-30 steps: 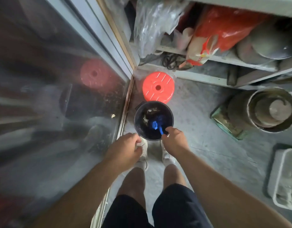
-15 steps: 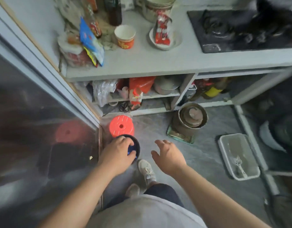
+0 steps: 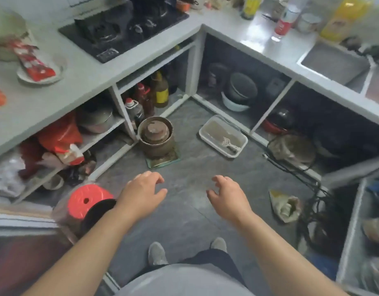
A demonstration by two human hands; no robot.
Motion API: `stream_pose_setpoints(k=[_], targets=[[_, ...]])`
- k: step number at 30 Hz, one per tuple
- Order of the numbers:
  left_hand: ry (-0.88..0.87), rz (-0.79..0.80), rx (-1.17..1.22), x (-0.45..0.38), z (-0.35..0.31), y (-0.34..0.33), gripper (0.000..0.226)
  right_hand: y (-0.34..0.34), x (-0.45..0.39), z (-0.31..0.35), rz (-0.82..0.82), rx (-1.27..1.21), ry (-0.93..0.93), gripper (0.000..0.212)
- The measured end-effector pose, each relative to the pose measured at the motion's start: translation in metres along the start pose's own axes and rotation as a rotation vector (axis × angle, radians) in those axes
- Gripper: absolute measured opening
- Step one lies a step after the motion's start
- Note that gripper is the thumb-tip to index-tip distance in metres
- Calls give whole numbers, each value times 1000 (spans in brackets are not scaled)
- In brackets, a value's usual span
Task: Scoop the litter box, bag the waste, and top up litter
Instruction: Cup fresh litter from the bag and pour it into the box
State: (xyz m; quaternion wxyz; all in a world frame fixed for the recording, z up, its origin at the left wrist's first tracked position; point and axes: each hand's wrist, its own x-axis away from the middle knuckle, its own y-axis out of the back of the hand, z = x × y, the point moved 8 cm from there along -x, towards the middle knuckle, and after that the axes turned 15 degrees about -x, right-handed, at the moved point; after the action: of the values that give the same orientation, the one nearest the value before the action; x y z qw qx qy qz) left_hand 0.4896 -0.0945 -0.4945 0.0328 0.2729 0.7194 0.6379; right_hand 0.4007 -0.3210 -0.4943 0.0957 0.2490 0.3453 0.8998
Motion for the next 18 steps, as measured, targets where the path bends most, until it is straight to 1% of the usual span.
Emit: stream_pose_setpoints(k=[5,9,12,15,18], targets=[[-233,86,-109,-26,-152,-29,34,75,47,-127,-138,-135,-173,46],[-392,147,-166,-29,-289,-64,35,129,88,-232,-192,-214,-311,46],[-511,176,-202,-23,-380,-85,35,168,115,-299,-272,-261,-411,45],[-580,210,-222,-19,-444,-100,35,194,138,-352,-326,-320,-514,44],[-602,214,-244,-29,-482,-109,34,209,142,-392,-334,-384,-592,44]])
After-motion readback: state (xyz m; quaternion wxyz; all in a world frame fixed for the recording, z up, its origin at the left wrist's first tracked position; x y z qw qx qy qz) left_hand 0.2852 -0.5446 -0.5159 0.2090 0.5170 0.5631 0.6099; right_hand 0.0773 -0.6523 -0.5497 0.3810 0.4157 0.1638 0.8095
